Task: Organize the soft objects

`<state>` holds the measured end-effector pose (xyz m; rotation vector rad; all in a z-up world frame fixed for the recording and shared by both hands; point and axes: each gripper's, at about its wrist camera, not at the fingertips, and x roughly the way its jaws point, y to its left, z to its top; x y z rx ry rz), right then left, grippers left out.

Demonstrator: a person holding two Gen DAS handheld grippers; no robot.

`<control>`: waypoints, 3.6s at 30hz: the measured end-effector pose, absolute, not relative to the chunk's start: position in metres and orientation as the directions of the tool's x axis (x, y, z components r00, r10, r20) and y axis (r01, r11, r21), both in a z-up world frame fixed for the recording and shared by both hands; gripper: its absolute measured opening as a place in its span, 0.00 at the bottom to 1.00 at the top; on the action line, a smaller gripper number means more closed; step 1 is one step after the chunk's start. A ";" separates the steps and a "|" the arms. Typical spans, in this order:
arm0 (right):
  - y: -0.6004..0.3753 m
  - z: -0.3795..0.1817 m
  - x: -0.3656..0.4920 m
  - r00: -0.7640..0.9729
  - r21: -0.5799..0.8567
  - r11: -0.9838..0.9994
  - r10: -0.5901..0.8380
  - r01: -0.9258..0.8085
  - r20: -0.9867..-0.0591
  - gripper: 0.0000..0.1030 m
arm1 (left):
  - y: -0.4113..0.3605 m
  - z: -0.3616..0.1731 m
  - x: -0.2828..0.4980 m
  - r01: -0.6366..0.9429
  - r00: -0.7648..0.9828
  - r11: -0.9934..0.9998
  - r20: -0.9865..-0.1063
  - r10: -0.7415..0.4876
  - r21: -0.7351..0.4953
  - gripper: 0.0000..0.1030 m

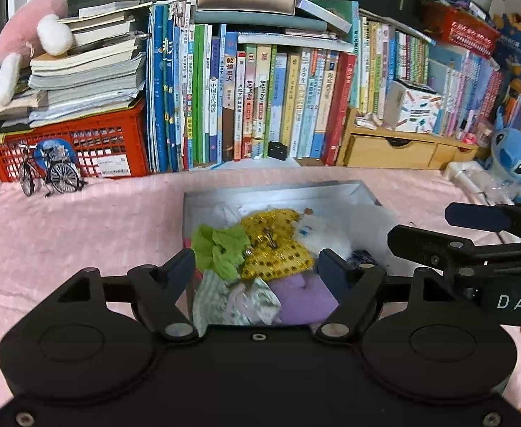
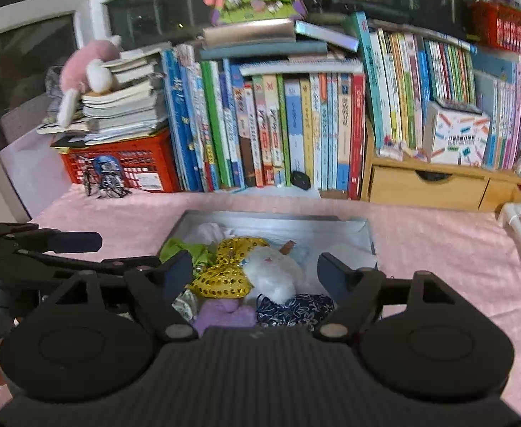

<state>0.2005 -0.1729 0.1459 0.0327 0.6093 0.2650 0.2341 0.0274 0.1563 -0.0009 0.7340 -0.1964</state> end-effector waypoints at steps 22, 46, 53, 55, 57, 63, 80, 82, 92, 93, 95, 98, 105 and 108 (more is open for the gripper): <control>-0.198 0.129 0.090 0.914 0.036 0.970 0.238 -0.240 -0.328 0.92 | 0.042 0.130 0.108 0.187 0.847 0.981 -0.495 -0.191 -0.059 0.86; -0.182 0.057 0.003 0.956 -0.049 0.978 0.187 -0.203 -0.224 1.00 | 0.074 0.075 0.020 0.097 0.894 0.993 -0.432 -0.117 -0.068 0.92; -0.180 0.036 -0.008 0.958 -0.084 0.978 0.168 -0.191 -0.231 1.00 | 0.083 0.053 0.008 0.076 0.886 0.991 -0.448 -0.116 -0.107 0.92; -0.180 0.031 -0.007 0.955 -0.082 0.979 0.159 -0.185 -0.251 1.00 | 0.085 0.046 0.005 0.070 0.882 0.991 -0.457 -0.114 -0.114 0.92; -0.181 0.024 -0.006 0.951 -0.073 0.982 0.147 -0.173 -0.272 1.00 | 0.085 0.039 0.005 0.060 0.875 0.990 -0.470 -0.112 -0.124 0.92; -0.183 0.005 -0.006 0.939 -0.053 0.988 0.120 -0.144 -0.322 1.00 | 0.080 0.022 0.005 0.056 0.859 0.992 -0.501 -0.104 -0.110 0.92; -0.186 -0.020 -0.001 0.918 -0.067 0.991 0.077 -0.112 -0.390 1.00 | 0.066 -0.004 0.014 0.033 0.831 0.999 -0.555 -0.043 -0.028 0.92; -0.185 -0.021 -0.001 0.914 -0.071 0.991 0.078 -0.115 -0.398 1.00 | 0.066 -0.006 0.015 0.030 0.828 0.999 -0.560 -0.040 -0.028 0.92; -0.183 -0.025 0.001 0.901 -0.065 0.990 0.085 -0.124 -0.427 1.00 | 0.058 -0.011 0.017 0.036 0.827 0.999 -0.561 -0.025 0.009 0.96; -0.183 -0.025 0.001 0.899 -0.064 0.990 0.085 -0.124 -0.430 1.00 | 0.058 -0.011 0.018 0.035 0.826 0.999 -0.563 -0.023 0.011 0.97; -0.182 -0.027 0.002 0.894 -0.068 0.990 0.081 -0.123 -0.441 1.00 | 0.057 -0.012 0.019 0.034 0.826 0.999 -0.564 -0.019 0.015 0.98; -0.182 -0.029 0.003 0.889 -0.072 0.990 0.079 -0.124 -0.451 1.00 | 0.056 -0.013 0.020 0.034 0.824 0.999 -0.566 -0.019 0.016 0.99; -0.182 -0.026 0.004 0.893 -0.071 0.990 0.082 -0.126 -0.442 1.00 | 0.056 -0.010 0.022 0.036 0.819 0.999 -0.573 -0.026 0.005 1.00; -0.181 -0.021 0.004 0.901 -0.073 0.989 0.084 -0.127 -0.426 1.00 | 0.058 -0.005 0.023 0.037 0.825 0.999 -0.564 -0.041 -0.019 0.99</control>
